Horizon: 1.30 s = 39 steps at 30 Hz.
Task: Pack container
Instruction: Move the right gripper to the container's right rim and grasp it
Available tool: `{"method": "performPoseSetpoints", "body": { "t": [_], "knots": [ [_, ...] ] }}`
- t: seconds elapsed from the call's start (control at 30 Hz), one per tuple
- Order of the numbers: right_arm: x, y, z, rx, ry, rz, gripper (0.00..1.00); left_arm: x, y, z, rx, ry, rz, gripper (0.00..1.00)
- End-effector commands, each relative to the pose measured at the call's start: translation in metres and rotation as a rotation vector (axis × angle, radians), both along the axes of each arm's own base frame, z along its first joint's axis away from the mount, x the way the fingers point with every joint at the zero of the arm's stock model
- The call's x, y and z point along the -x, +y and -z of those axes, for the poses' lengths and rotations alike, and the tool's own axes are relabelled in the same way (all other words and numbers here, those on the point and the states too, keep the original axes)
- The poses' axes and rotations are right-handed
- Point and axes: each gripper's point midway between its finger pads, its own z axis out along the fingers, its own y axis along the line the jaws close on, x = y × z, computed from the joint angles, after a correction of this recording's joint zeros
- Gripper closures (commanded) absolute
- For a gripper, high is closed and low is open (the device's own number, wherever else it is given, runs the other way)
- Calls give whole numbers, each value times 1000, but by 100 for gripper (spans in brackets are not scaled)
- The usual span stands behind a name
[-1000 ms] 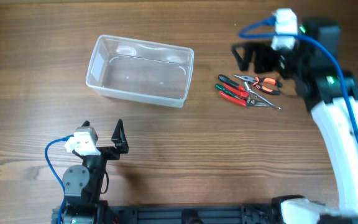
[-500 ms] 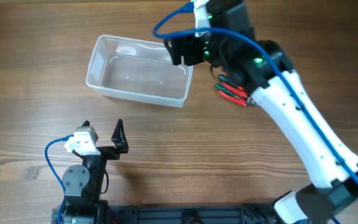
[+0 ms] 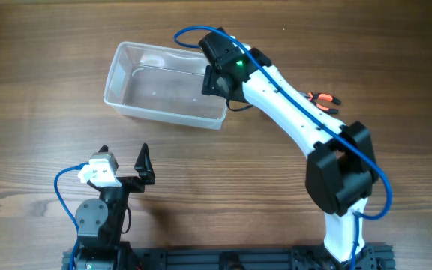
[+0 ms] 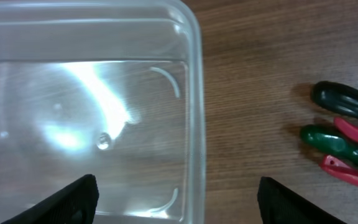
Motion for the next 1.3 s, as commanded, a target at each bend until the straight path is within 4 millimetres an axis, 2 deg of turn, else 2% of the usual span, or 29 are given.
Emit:
{"method": "performPoseSetpoints", "body": {
  "t": [0.0,0.07,0.13,0.2,0.33,0.53,0.7,0.93,1.1,1.17,1.27],
  "knots": [
    [-4,-8,21,60,13,48,24,0,2,2,8,4,-10,0],
    [-1,-8,33,73,43,25,29,0,2,2,8,4,-10,0],
    [7,-6,45,75,99,-11,44,0,2,2,8,4,-10,0],
    [14,-10,47,93,130,-13,55,0,2,2,8,4,-10,0],
    [14,-15,43,158,123,-148,62,0,2,2,8,4,-10,0],
    [10,-45,39,377,115,-327,73,0,2,2,8,4,-10,0],
    [2,-60,39,425,132,-449,77,0,2,2,8,4,-10,0],
    [-9,-61,39,457,118,-673,77,0,2,2,8,4,-10,0],
    [-2,-45,39,340,121,-645,73,0,2,2,8,4,-10,0],
    [1,-38,29,269,107,-585,73,0,2,2,8,4,-10,0],
    [5,-29,3,151,76,-444,71,0,2,2,8,4,-10,0]
  ]
}}
